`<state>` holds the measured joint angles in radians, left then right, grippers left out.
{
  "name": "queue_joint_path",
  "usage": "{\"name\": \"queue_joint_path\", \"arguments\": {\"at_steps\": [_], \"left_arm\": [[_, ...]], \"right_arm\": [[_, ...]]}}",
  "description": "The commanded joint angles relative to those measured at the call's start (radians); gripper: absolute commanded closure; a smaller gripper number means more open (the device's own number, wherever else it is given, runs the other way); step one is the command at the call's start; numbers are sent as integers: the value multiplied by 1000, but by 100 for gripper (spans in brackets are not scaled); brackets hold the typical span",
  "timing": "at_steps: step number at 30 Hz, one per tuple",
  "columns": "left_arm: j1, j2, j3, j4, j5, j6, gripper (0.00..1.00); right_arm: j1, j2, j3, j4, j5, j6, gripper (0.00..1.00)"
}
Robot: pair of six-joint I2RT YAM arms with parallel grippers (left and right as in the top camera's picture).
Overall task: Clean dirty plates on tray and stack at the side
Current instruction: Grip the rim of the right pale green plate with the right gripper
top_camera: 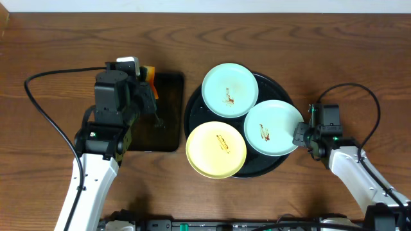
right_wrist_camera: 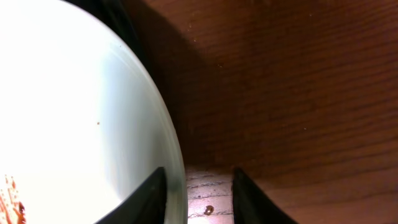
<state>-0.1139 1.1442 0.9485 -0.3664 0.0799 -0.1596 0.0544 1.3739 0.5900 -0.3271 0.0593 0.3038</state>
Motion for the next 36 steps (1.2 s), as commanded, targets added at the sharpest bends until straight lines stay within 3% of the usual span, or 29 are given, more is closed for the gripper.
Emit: {"name": "queue_joint_path", "arguments": {"at_steps": [1, 21, 36], "left_arm": [[2, -10, 3, 2, 7, 9, 93], [2, -10, 3, 3, 7, 9, 93], [2, -8, 3, -4, 7, 9, 92]], "right_arm": [[-8, 12, 11, -5, 11, -1, 74], [-8, 12, 11, -6, 11, -1, 99], [-8, 12, 11, -6, 11, -1, 99]]}}
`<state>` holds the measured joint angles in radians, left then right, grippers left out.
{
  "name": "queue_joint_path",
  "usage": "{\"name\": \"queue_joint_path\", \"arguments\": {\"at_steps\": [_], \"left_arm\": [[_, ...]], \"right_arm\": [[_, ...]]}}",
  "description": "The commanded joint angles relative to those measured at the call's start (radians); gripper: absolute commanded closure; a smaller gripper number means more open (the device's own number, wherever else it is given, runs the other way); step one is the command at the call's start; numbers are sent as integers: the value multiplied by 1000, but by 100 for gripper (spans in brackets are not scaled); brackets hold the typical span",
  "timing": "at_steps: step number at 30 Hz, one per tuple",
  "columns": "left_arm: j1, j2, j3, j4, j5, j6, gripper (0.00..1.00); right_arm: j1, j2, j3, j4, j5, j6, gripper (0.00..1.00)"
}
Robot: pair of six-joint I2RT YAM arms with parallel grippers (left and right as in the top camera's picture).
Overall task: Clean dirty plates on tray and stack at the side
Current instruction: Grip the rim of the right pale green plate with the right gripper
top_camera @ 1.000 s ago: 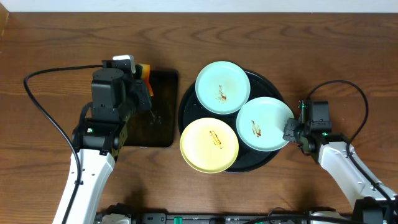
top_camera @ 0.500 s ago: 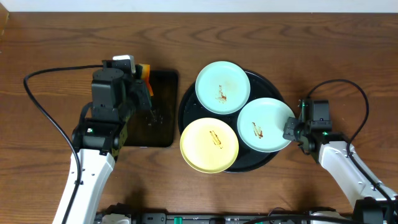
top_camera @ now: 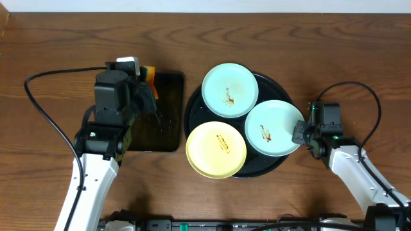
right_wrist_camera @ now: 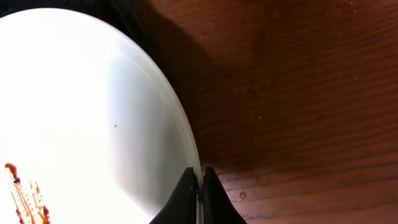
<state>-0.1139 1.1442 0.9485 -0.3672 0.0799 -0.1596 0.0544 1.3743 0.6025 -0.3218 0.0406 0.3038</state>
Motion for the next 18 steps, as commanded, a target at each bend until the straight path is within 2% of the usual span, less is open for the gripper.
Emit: {"name": "queue_joint_path", "arguments": {"at_steps": [1, 9, 18], "left_arm": [[2, -7, 3, -14, 7, 9, 92], [2, 84, 3, -208, 6, -65, 93], [2, 182, 3, -225, 62, -87, 93]], "right_arm": [[-8, 11, -2, -11, 30, -2, 99], [-8, 11, -2, -14, 30, -2, 99], [-8, 11, -2, -19, 30, -5, 99]]}}
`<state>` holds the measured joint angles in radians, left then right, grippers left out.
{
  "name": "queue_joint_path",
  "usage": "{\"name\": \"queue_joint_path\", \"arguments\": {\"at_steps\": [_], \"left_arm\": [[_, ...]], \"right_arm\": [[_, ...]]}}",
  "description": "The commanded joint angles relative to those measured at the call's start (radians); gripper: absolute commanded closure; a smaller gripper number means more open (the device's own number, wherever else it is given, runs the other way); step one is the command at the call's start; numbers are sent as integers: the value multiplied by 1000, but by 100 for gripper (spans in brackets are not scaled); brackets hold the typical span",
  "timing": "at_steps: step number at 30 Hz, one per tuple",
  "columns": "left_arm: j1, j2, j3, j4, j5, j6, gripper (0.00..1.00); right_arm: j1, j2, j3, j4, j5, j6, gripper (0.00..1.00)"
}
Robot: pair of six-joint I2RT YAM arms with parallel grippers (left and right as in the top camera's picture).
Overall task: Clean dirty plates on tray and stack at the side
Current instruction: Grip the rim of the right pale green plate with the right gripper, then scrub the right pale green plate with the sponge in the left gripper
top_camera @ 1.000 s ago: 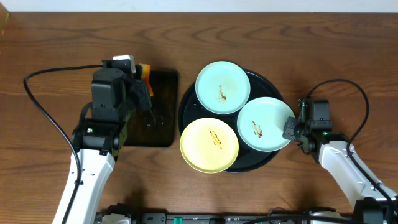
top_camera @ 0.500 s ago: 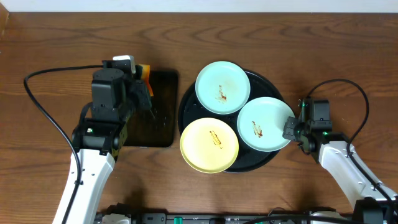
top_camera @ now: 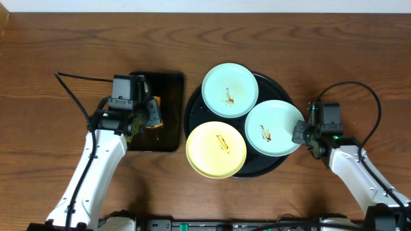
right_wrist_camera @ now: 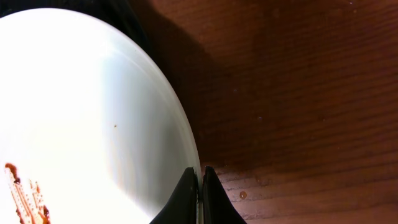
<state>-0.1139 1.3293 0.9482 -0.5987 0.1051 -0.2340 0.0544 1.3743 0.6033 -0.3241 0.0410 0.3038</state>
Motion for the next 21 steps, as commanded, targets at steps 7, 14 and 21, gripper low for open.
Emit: {"name": "queue_joint_path", "arguments": {"at_steps": [7, 14, 21], "left_arm": [[2, -3, 3, 9, 153, -16, 93], [-9, -3, 21, 91, 411, -90, 93], [-176, 20, 162, 103, 396, -94, 92]], "right_arm": [[-8, 11, -2, -20, 29, -5, 99], [-8, 11, -2, -24, 29, -5, 99], [-8, 11, -2, -28, 29, -5, 99]]}}
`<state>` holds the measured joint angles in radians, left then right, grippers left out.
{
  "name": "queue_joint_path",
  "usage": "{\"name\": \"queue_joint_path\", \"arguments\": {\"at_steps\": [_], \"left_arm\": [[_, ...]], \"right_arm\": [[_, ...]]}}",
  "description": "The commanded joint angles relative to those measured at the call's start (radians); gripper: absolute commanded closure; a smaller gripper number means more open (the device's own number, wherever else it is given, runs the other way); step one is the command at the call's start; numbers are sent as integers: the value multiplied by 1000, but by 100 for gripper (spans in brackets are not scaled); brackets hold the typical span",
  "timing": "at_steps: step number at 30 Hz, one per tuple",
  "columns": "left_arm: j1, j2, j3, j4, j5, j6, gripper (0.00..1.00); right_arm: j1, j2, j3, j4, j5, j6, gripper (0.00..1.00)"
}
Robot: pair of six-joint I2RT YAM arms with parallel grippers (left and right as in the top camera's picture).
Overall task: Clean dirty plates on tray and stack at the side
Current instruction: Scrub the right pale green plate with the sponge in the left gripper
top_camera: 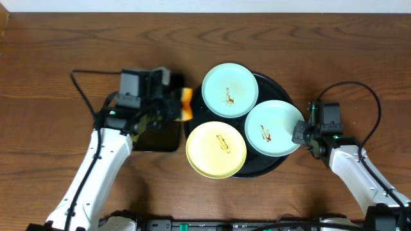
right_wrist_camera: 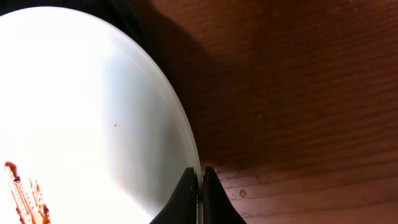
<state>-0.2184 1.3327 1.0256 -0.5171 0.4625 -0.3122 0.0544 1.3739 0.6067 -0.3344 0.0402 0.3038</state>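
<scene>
A round black tray (top_camera: 280, 91) carries three stained plates: a mint one at the back (top_camera: 230, 90), a mint one on the right (top_camera: 273, 128) and a yellow one in front (top_camera: 216, 149). My right gripper (top_camera: 299, 135) is shut on the right mint plate's outer rim. In the wrist view its fingers (right_wrist_camera: 200, 190) pinch the rim of that plate (right_wrist_camera: 81, 124), which has a brown smear at its lower left. My left gripper (top_camera: 178, 106) is shut on an orange and yellow sponge (top_camera: 187, 104), just left of the round tray and level with the back plate.
A black square dish (top_camera: 157, 136) lies left of the round tray, partly under my left arm. Bare wooden table (top_camera: 51, 77) surrounds everything. Cables run from both arms.
My left gripper has moved right with the sponge, from over the black square dish to the round tray's left edge. My right gripper still pinches the plate rim, unmoved.
At first my right gripper stood open astride the right mint plate's rim, and my left gripper was at the square dish with the sponge. Then the right gripper was shut on the rim. The left arm shifted over the dish, and now holds the sponge beside the round tray.
</scene>
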Motion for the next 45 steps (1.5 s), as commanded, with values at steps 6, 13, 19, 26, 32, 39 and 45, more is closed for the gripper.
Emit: {"name": "queue_joint_path", "arguments": {"at_steps": [6, 13, 19, 26, 32, 39, 45], "left_arm": [[-252, 131, 88, 142, 40, -36, 93], [-433, 322, 88, 368, 89, -95, 93], [-539, 440, 88, 526, 87, -189, 93], [-600, 552, 88, 633, 87, -248, 92], [-613, 624, 88, 634, 79, -247, 93], [-611, 640, 87, 627, -94, -219, 93], [-589, 640, 88, 578, -200, -216, 92]], "right_arm": [[-8, 12, -6, -27, 29, -5, 99], [-8, 12, -6, -42, 30, -5, 99], [-7, 12, -6, -44, 30, -5, 99], [-7, 12, -6, -46, 30, -5, 99], [-7, 12, -6, -52, 30, -5, 99], [-7, 12, -6, -68, 30, -5, 99], [-7, 12, -6, -88, 30, -5, 99]]}}
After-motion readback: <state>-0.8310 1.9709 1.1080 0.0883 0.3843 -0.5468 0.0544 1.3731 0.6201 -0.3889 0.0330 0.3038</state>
